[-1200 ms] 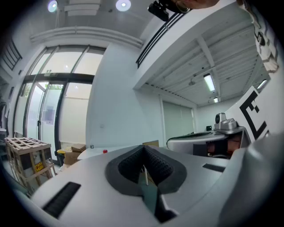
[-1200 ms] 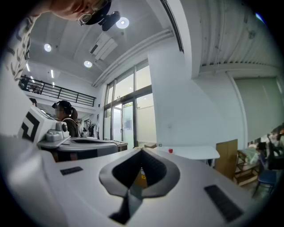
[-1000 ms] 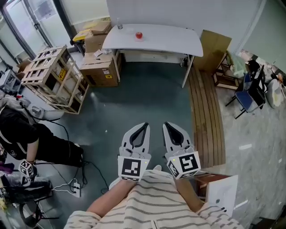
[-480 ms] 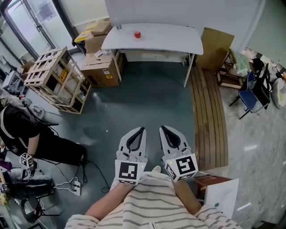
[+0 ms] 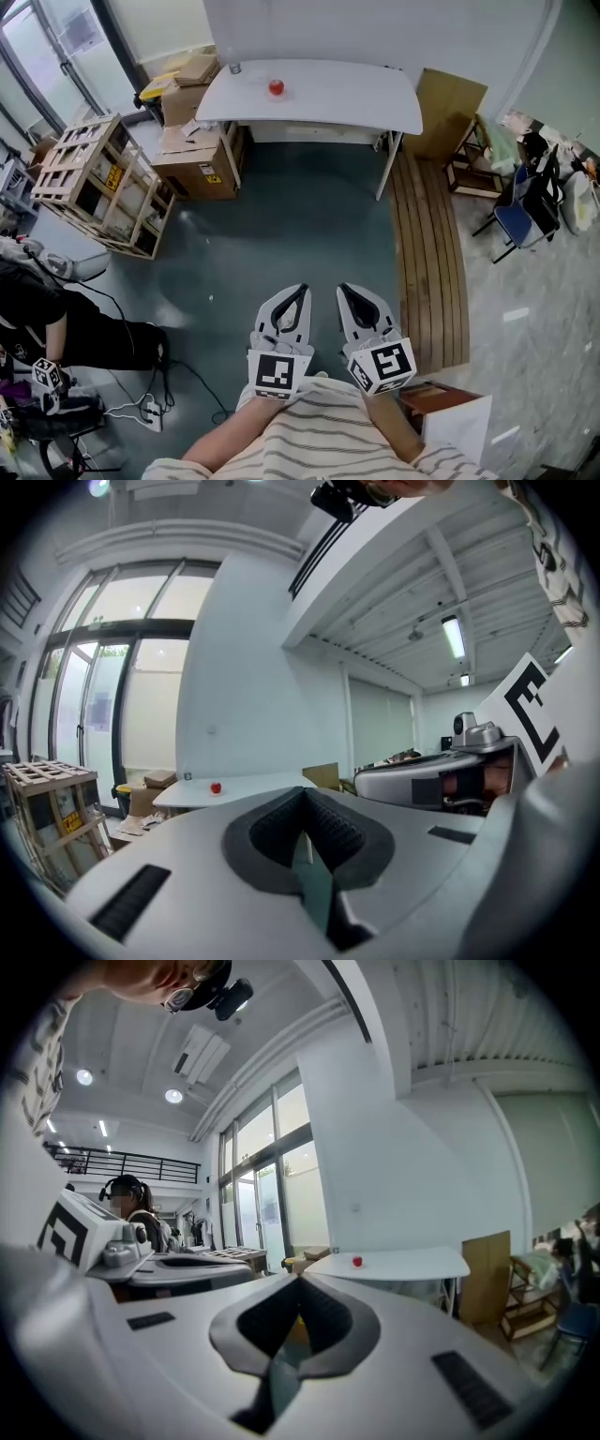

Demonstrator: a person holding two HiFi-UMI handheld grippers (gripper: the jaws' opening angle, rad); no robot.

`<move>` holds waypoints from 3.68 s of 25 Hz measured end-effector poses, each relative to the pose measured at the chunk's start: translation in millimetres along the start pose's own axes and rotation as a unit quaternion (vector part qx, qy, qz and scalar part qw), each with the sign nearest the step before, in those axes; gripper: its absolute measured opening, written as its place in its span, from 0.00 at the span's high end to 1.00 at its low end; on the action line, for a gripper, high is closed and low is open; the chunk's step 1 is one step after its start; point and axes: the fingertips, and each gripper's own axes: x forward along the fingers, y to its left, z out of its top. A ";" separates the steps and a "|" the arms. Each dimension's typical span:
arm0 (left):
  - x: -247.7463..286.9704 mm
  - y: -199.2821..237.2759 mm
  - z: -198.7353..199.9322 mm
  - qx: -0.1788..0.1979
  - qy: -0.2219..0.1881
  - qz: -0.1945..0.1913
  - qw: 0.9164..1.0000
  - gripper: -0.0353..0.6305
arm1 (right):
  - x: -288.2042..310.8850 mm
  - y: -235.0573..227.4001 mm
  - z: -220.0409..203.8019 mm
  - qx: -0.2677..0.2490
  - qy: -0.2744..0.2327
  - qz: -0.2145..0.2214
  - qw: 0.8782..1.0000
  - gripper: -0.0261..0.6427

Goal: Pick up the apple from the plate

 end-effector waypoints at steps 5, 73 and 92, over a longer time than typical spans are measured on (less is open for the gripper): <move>65.0 55.6 4.0 -0.002 -0.002 -0.004 1.000 0.94 | 76.6 -25.3 12.5 0.007 0.011 0.000 1.000 0.94; 608.1 521.8 36.2 -0.020 0.014 0.091 0.996 0.94 | 747.8 -286.3 130.5 -0.003 0.003 0.104 0.995 0.94; 674.2 642.8 31.5 -0.042 0.007 -0.017 0.999 0.94 | 879.7 -284.5 144.2 -0.019 0.042 0.002 0.999 0.94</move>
